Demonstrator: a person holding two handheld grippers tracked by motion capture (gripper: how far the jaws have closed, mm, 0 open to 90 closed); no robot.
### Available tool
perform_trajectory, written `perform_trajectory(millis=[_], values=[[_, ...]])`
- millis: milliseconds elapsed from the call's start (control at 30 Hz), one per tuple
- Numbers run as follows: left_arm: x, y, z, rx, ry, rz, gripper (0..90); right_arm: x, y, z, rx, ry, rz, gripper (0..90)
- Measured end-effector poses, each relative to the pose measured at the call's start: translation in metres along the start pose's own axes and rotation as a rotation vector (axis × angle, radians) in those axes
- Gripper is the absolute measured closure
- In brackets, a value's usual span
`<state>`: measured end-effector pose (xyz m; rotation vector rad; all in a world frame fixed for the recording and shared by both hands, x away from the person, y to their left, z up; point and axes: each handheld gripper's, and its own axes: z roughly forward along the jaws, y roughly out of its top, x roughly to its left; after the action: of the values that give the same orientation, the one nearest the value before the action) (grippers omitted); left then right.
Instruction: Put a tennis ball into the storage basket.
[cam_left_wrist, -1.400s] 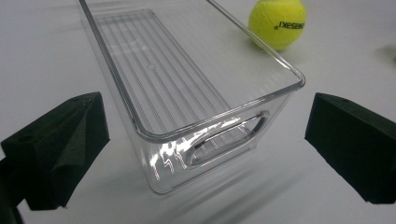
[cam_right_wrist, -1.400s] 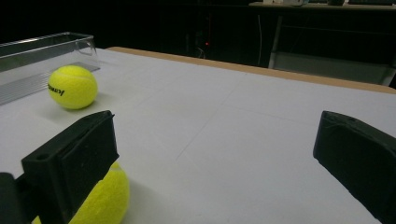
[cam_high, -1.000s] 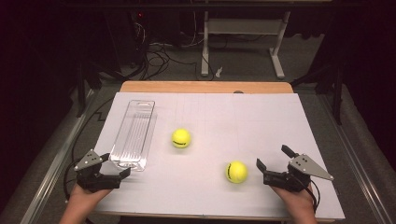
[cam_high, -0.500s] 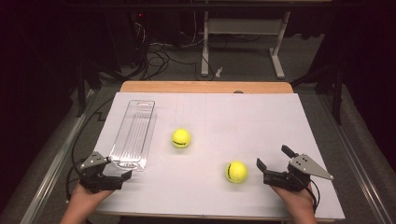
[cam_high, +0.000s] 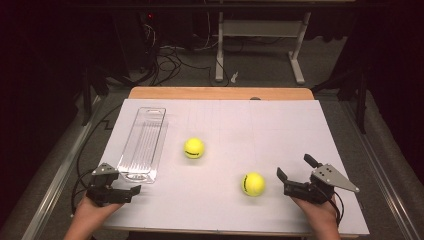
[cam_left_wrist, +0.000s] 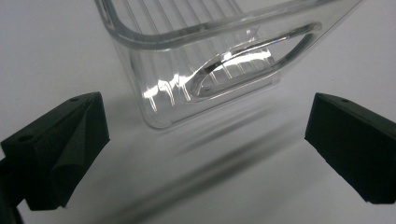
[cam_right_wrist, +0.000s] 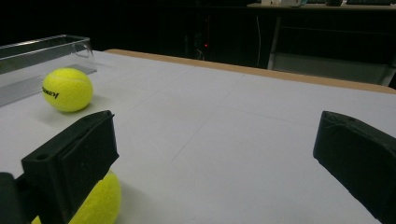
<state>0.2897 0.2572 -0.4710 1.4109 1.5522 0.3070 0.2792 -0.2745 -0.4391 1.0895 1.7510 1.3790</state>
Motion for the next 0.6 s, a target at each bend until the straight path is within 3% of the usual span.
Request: perform_trajectory(millis=[133,333,400,467,600], values=[[-0.005,0.005,0.002,0.047,0.037,-0.007,0.7,0.000,0.000,0.000,-0.001,0.001,0.000,0.4],[-0.006,0.010,0.004,0.131,0.110,0.021,0.7,0.000,0.000,-0.002,-0.002,0.007,0.012,0.4],[-0.006,0.010,0.004,0.141,0.111,0.016,0.7,0.000,0.000,-0.002,-0.004,0.006,0.008,0.4],[-0.006,0.010,0.005,0.186,0.118,0.003,0.7,0.002,0.000,-0.002,-0.001,0.005,0.006,0.4],[-0.006,0.008,0.007,0.245,0.139,0.016,0.7,0.003,0.001,-0.002,-0.008,0.007,0.001,0.4]])
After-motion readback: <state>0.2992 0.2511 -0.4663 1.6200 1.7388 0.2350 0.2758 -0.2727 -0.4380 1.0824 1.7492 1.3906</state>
